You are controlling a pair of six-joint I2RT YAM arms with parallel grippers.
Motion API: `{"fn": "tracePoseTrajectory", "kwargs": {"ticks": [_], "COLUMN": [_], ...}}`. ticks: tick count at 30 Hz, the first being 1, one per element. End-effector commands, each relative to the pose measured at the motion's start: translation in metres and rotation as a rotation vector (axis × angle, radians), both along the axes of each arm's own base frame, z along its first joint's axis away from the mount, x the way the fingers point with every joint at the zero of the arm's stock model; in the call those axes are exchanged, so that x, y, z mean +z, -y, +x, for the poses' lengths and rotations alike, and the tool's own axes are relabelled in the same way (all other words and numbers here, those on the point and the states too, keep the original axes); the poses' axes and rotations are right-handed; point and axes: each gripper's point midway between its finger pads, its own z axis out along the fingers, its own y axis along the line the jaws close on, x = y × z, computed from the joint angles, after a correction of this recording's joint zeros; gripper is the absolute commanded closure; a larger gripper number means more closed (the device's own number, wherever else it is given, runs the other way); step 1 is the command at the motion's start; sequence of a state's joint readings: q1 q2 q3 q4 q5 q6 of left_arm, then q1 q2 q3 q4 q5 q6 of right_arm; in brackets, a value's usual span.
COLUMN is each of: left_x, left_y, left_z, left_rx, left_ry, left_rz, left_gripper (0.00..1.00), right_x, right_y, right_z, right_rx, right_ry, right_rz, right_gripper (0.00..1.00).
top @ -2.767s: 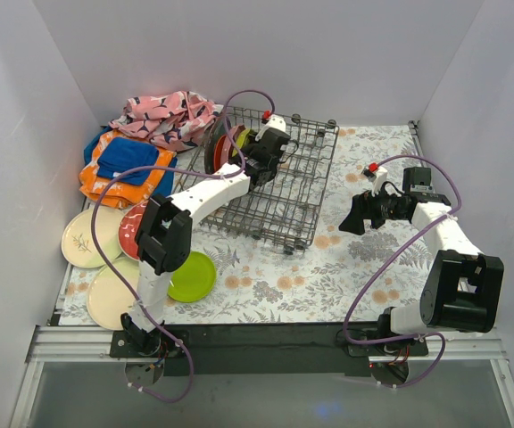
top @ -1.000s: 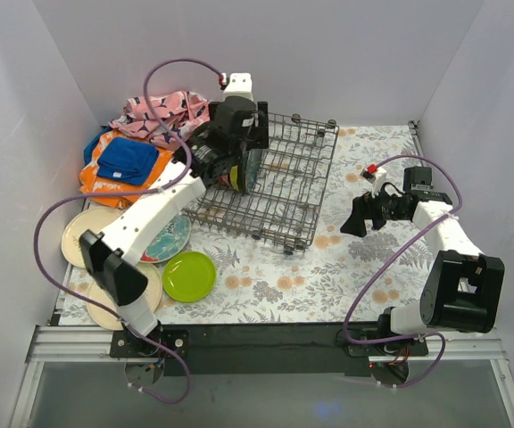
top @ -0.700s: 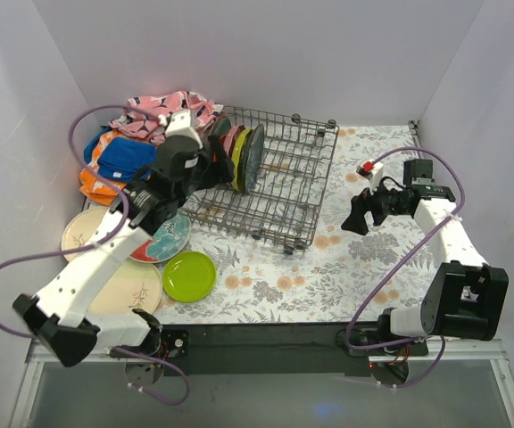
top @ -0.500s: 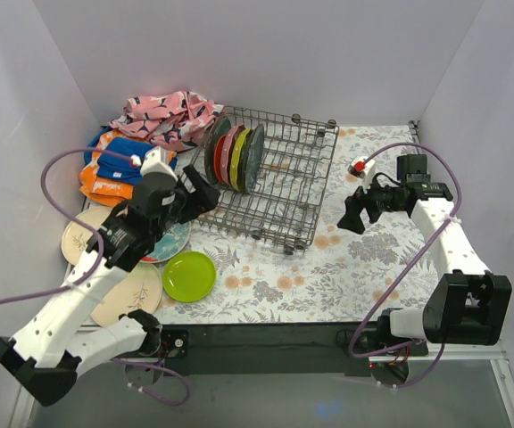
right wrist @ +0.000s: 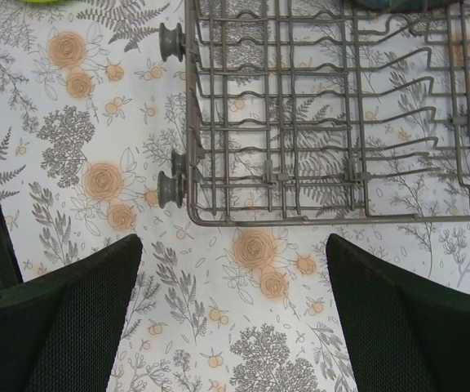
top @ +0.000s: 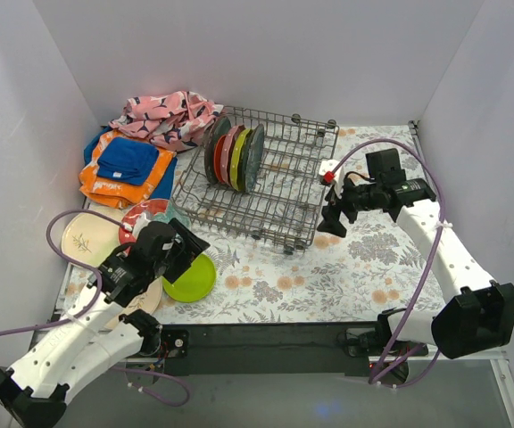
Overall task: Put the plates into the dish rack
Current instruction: Grab a plate with the left arm
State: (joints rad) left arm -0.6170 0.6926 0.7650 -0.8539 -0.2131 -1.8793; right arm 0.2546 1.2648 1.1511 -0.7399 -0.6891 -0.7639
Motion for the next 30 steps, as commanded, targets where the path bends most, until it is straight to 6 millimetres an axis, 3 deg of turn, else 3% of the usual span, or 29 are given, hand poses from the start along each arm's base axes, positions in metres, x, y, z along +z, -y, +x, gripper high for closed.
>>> {"fn": "tracePoseTrajectory", "kwargs": {"ticks": [1, 8, 15, 26, 30], "left_x": [-0.030, -0.070, -0.105, -0.140, -0.150], "left_y": [-0.011, -0.017, -0.029, -0.035, -0.036], "left_z": [-0.024, -0.044, -0.059, -0.069, -0.066], "left_rx": [0.128, 0.233, 0.322, 0.409, 0.448], "left_ry": [-0.172, -0.272, -0.396, -0.514, -0.502], "left_rz": [-0.067, -0.155, -0.102, -0.051, -0.081], "left_gripper": [0.23, 0.25, 0.26, 0.29, 0.35], "right_x": [0.017, 0.012, 0.008, 0.000, 0.001], "right_y": [-0.015, -0.034, -0.043, -0.044, -0.044], "right_z": [-0.006, -0.021, -0.029, -0.033, -0.034], "right_rx": [0.070, 0.169, 0.210, 0.214, 0.212], "right_ry": [0.064, 0.092, 0.090, 0.069, 0.064], "right_rz": [-0.006, -0.041, -0.050, -0.057, -0.054], "right_gripper": [0.02, 0.02, 0.02, 0.02, 0.02]}}
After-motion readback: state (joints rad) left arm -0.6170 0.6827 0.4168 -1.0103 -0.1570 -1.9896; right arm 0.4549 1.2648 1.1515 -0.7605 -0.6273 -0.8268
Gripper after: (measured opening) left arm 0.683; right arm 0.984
